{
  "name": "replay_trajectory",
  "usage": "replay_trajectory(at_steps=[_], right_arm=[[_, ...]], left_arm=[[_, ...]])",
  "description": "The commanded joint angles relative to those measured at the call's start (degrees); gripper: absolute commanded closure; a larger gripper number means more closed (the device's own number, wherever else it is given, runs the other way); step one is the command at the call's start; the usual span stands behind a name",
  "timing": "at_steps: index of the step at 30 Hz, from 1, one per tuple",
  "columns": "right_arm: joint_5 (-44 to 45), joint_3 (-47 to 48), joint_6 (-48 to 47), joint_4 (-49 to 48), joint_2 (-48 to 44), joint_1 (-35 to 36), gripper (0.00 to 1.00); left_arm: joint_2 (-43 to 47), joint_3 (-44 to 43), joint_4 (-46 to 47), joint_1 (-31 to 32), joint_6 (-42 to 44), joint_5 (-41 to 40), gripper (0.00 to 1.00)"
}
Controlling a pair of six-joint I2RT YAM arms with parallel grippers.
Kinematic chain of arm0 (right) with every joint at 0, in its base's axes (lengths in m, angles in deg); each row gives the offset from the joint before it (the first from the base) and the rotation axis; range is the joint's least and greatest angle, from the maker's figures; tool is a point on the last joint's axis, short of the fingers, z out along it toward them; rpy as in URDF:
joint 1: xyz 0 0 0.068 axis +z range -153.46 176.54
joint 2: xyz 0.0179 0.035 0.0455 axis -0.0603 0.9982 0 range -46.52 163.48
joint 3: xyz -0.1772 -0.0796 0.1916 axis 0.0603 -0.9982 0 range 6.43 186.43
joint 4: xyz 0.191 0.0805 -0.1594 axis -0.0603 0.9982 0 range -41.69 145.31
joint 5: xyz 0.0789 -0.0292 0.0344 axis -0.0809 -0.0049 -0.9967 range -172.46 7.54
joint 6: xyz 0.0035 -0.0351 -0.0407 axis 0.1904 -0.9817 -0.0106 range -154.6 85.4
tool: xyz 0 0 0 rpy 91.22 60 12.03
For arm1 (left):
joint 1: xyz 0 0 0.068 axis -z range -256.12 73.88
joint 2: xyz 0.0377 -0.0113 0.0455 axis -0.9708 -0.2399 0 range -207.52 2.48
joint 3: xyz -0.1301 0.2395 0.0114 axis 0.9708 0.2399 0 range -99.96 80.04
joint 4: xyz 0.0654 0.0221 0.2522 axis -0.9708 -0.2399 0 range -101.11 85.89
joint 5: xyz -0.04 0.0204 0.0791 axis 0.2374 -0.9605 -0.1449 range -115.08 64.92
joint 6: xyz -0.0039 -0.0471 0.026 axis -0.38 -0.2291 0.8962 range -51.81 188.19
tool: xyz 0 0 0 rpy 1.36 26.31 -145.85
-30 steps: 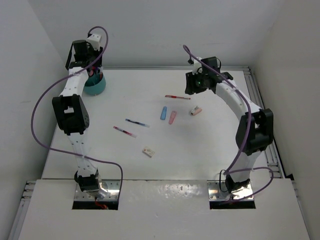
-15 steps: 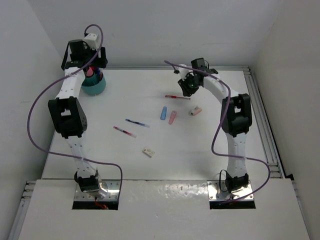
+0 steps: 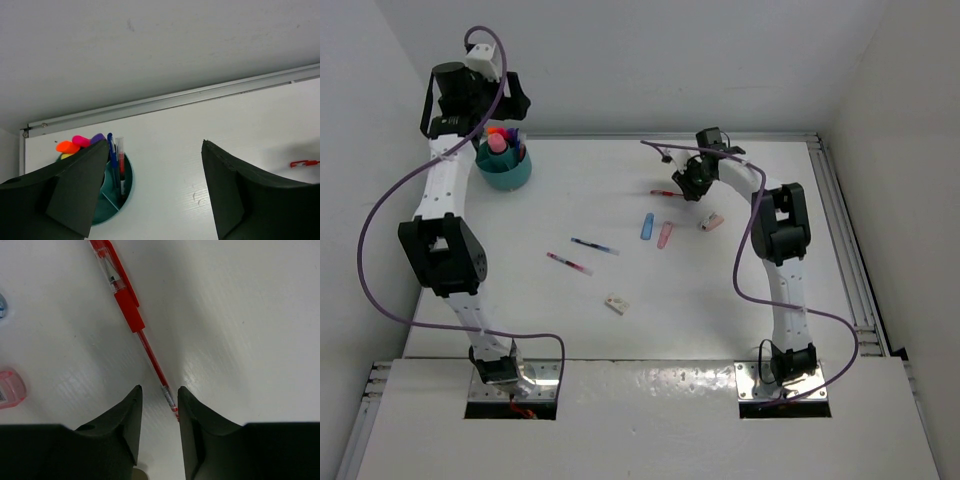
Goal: Sort the stationery into containers
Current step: Grab a piece of stationery with the right arm, then pass the stationery from the right arm to the left
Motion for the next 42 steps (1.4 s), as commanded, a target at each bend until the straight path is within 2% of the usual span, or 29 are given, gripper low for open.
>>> replay_trajectory(at_steps=[1, 4, 10, 13, 14, 16, 18, 20, 21, 27, 30, 31, 36, 42], right_arm=[[-0.8, 0.4, -2.4, -1.2, 0.9, 0.2, 0.68], [-2.0, 1.4, -2.1, 1.6, 1.9, 0.0, 0.73], [-5.3, 3.0, -4.5, 10.0, 2.5, -0.2, 0.79], [-4.8, 3.0, -5.4, 12.7, 2.8, 0.1, 0.87], [-4.4, 2.3, -5.4, 12.8, 2.5, 0.3, 0.94], [-3.4, -0.9, -4.5, 11.2, 0.4, 0.6, 1.00], [-3.4, -5.3, -1.5, 7.0, -3.7, 0.6, 1.00], [-3.7, -7.5, 3.0, 2.7, -8.4, 0.8, 1.00], [-4.7, -7.7, 5.0, 1.8, -9.6, 1.2, 1.00], [-9.7, -2.8, 24.6, -7.3, -17.6, 3.4, 1.00], [-11.8, -1.9, 32.1, -10.6, -20.7, 5.0, 1.00], [-12.4, -1.7, 36.1, -11.6, -21.3, 5.6, 1.00], [-14.8, -2.7, 42.3, -15.6, -25.3, 9.2, 1.00], [-16.1, -0.6, 44.4, -15.6, -25.4, 12.3, 1.00]], left_arm=[[2.2, 0.9, 0.5, -1.4, -3.2, 1.1, 0.18], [2.6, 1.0, 0.0, -1.6, -3.9, 2.2, 0.18], [1.9, 0.2, -1.3, -2.0, -5.2, 7.8, 0.18], [2.0, -0.1, -1.3, -1.9, -5.6, 8.6, 0.19], [2.1, 0.0, -1.3, -1.9, -5.7, 8.8, 0.19], [2.5, 0.5, -1.0, -1.9, -6.0, 9.3, 0.19], [3.9, 3.2, 1.8, -2.0, -6.8, 10.7, 0.20], [6.1, 8.2, 6.0, -2.3, -11.0, 14.9, 0.20], [7.4, 9.8, 11.0, -2.5, -15.6, 18.4, 0.20], [8.6, 18.4, 27.8, 0.1, -34.2, 28.3, 0.20], [9.8, 23.5, 35.2, 1.8, -38.8, 30.2, 0.20], [10.2, 24.1, 35.9, 2.9, -41.0, 30.4, 0.20], [9.5, 24.1, 34.2, 6.0, -43.6, 29.5, 0.19], [9.4, 24.5, 35.2, 9.5, -45.0, 29.3, 0.19]])
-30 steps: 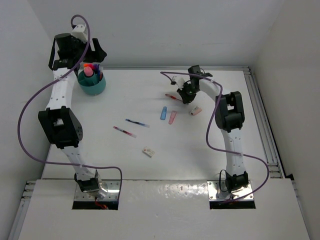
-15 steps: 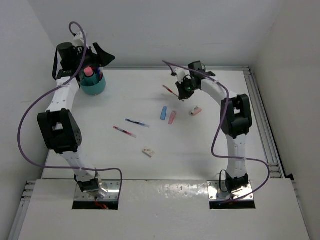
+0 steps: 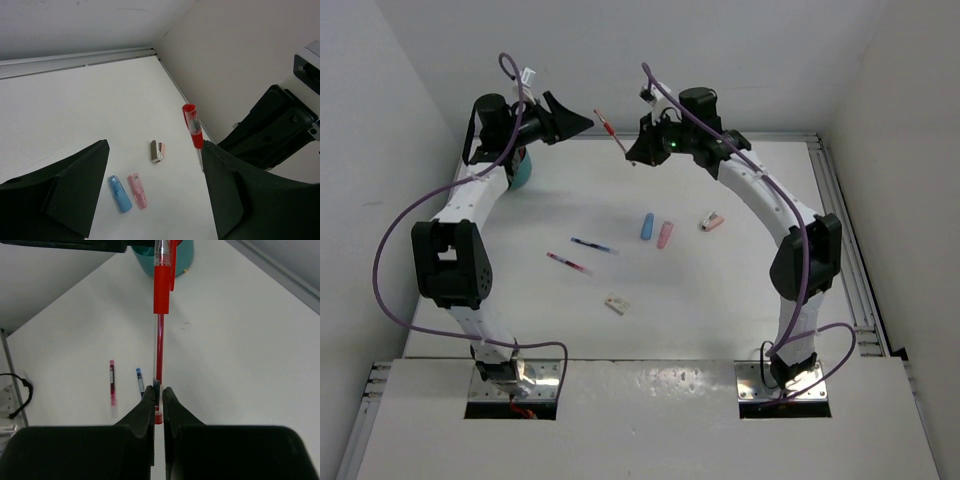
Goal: Sort the stationery into containers
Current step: Pass the stationery from the right arm to the left, then place the stationery into the container
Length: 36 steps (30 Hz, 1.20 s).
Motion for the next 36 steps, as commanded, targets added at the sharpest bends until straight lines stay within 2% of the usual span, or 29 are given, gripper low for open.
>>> replay_trajectory(at_steps=[1, 8, 11, 13, 14, 16, 19, 20, 21, 22, 24, 25, 26, 28, 29, 30, 31, 32, 36], right_arm=[[-2.1, 2.6, 3.5, -1.8, -0.4, 0.8, 1.00], [-3.2, 3.3, 3.4, -1.1, -0.6, 1.6, 1.00], [-3.7, 3.2, 3.3, -1.2, -0.8, 2.0, 1.00], [-3.7, 2.9, 3.2, -1.0, -1.1, 2.3, 1.00], [-3.9, 2.8, 2.7, -0.9, -1.0, 2.6, 1.00], [-4.0, 2.8, 1.7, -0.6, -1.0, 3.0, 1.00], [-4.0, 2.7, 1.2, -0.6, -1.0, 3.3, 1.00], [-3.9, 2.9, 1.2, -0.5, -0.8, 3.3, 1.00], [-3.8, 3.1, 1.2, -0.4, -0.8, 3.4, 0.96], [-3.7, 3.5, 1.3, 0.1, -0.7, 3.3, 0.69], [-2.9, 3.4, 1.2, 1.1, -0.9, 3.0, 0.48], [-2.5, 3.0, 1.5, 1.3, -1.3, 2.8, 0.33], [-2.2, 1.7, 1.6, 1.5, -1.5, 2.4, 0.28], [-1.3, -0.4, 0.7, 3.4, -2.0, 2.3, 0.22], [-1.1, -1.3, 0.1, 4.1, -2.5, 2.2, 0.22], [-0.3, -2.1, -0.9, 5.2, -2.7, 2.2, 0.22], [0.3, -3.9, -1.4, 5.7, -2.9, 2.2, 0.21], [0.8, -4.8, -1.7, 5.9, -3.4, 2.1, 0.21], [2.9, -6.7, -4.7, 9.7, -3.1, 1.9, 0.20]], left_arm=[[3.0, -0.1, 4.3, 1.8, -2.5, 0.5, 0.19], [2.6, 0.2, 7.4, 3.4, -4.7, -0.2, 0.20], [2.0, -0.2, 8.3, 3.7, -5.8, -0.4, 0.25], [1.6, -0.6, 9.8, 4.0, -6.8, -0.4, 0.38], [1.1, -0.8, 11.4, 4.3, -7.7, 0.0, 0.49], [0.8, -1.2, 12.8, 4.6, -8.4, 0.6, 0.58], [0.5, -1.7, 15.5, 5.3, -9.7, 1.7, 0.76], [0.5, -2.0, 16.5, 5.4, -9.6, 2.4, 0.90], [0.7, -2.4, 16.3, 5.3, -8.4, 2.4, 0.95], [0.8, -3.0, 14.7, 4.9, -7.7, 1.8, 1.00], [1.0, -3.6, 13.1, 2.4, -6.1, 0.1, 1.00], [0.9, -4.8, 11.8, 1.4, -4.4, -0.4, 1.00], [0.4, -5.8, 7.1, -1.7, 0.5, -2.6, 1.00], [-0.8, -11.3, -2.3, -4.3, 7.3, -5.4, 1.00], [-1.7, -13.3, -4.7, -6.6, 15.4, -6.8, 1.00], [-4.3, -19.6, -8.9, -7.3, 20.1, -8.5, 1.00], [-5.6, -23.3, -18.9, -7.7, 24.8, -11.1, 1.00], [-8.3, -26.0, -21.9, -8.7, 32.4, -15.7, 1.00], [-14.2, -38.2, -31.9, -10.0, 43.3, -25.9, 1.00]])
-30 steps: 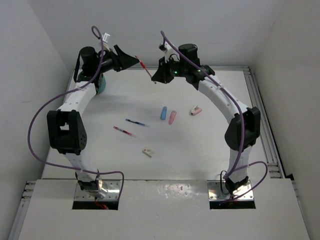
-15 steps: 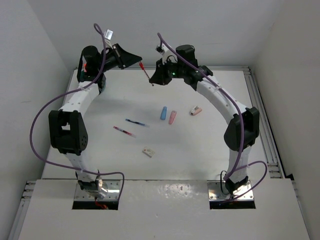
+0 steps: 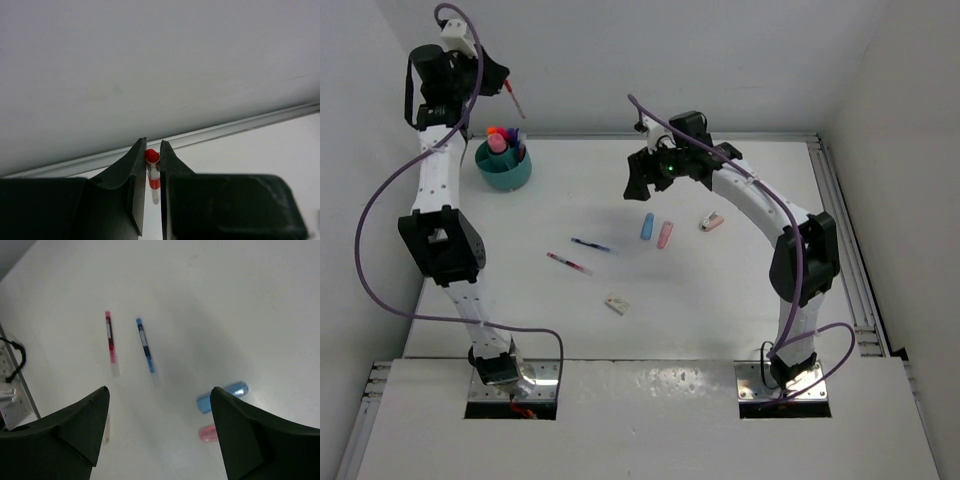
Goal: Sort the stationery into containers
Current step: Place the stationery into the container
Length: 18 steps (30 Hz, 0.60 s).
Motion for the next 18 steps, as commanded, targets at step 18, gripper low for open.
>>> replay_trajectory(at_steps=[18], right_arm=[[4.1, 1.8, -4.9, 8.0, 0.7, -0.9, 0.19]], left_arm=[[-10.1, -5.1, -17.9, 0.9, 28.9, -15.3, 1.00]])
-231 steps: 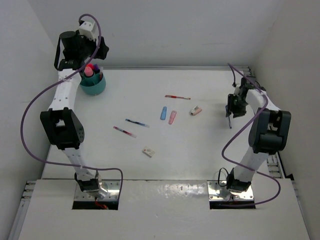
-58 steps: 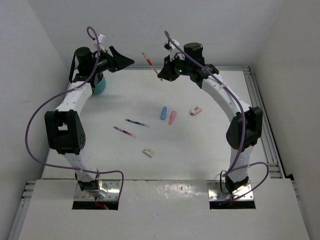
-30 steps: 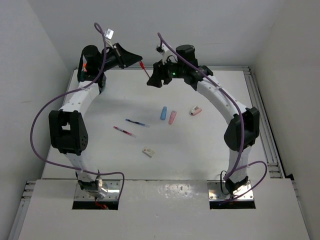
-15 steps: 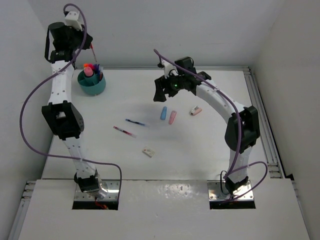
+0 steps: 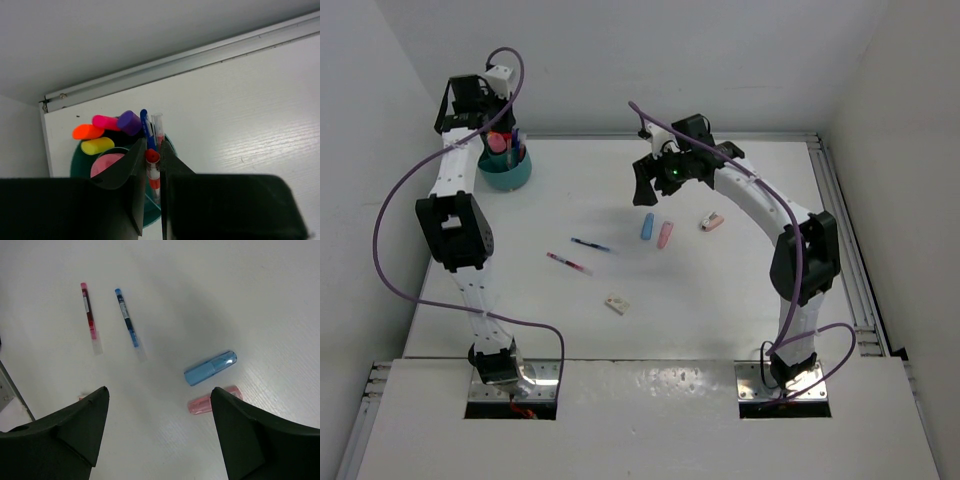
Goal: Sort the stationery into containers
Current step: Place the stationery into the container, then grab a piece of stationery with the right arm
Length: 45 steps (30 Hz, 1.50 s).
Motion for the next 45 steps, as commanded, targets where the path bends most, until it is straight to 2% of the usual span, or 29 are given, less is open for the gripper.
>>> replay_trajectory(at_steps=[1, 10, 14, 15, 16, 18, 19, 21, 26, 32, 33, 35, 36, 40, 45], right_arm=[[0.2, 2.6, -1.1, 0.2, 0.5, -0.2, 0.19], [0.1, 2.0, -2.5, 0.6, 0.4, -0.2, 0.21], [-0.7, 2.4, -4.8, 1.2, 1.2, -0.1, 0.22], [-0.7, 2.9, -4.9, 2.2, 1.6, 0.1, 0.22], [-0.8, 4.1, -5.5, 2.8, 2.6, 0.1, 0.23], [-1.0, 5.2, -5.9, 3.9, 3.6, 0.8, 0.25], [-1.3, 5.6, -6.4, 4.6, 4.0, 0.9, 0.26], [-1.6, 5.5, -7.3, 5.2, 4.7, 1.5, 0.29], [-1.2, 3.8, -9.1, 3.9, 6.0, 4.5, 0.35], [-0.1, 5.4, -9.4, 2.2, 10.4, 10.4, 0.46], [0.0, 5.9, -9.5, 2.2, 12.0, 11.1, 0.48], [0.9, 7.3, -10.1, 2.2, 13.5, 13.2, 0.51], [1.5, 7.7, -10.9, 2.3, 15.0, 14.3, 0.53], [4.4, 8.9, -12.3, 2.0, 18.6, 15.7, 0.55], [11.3, 9.5, -13.8, -0.5, 21.5, 16.8, 0.55]], left_arm=[[1.4, 0.9, 3.6, -0.3, 0.4, 1.6, 1.00], [-1.2, 0.3, 6.6, -0.3, -2.0, 2.3, 1.00], [-1.5, 0.8, 6.0, -0.3, -2.3, 2.4, 0.93], [-1.3, 0.9, 5.8, -0.3, -2.3, 2.4, 0.89], [-1.4, 0.9, 5.3, -0.3, -2.4, 2.4, 0.70], [-1.1, 1.1, 4.6, -0.3, -3.0, 2.3, 0.51], [-0.9, 1.3, 4.3, -0.4, -3.4, 2.4, 0.32], [0.6, 2.5, 5.1, -0.9, -5.1, 3.0, 0.22], [9.1, 8.5, 9.8, -2.2, -10.3, 5.9, 0.21], [20.6, 20.3, 12.6, -3.2, -18.0, 8.1, 0.18], [21.6, 21.2, 12.1, -3.3, -18.5, 8.0, 0.16], [24.4, 22.6, 10.7, -3.9, -19.7, 7.4, 0.03], [25.1, 23.1, 9.0, -4.0, -19.9, 7.1, 0.00], [29.3, 26.3, 7.0, -4.7, -21.4, 5.9, 0.00], [34.5, 35.0, 9.1, -4.7, -21.4, 5.9, 0.00]])
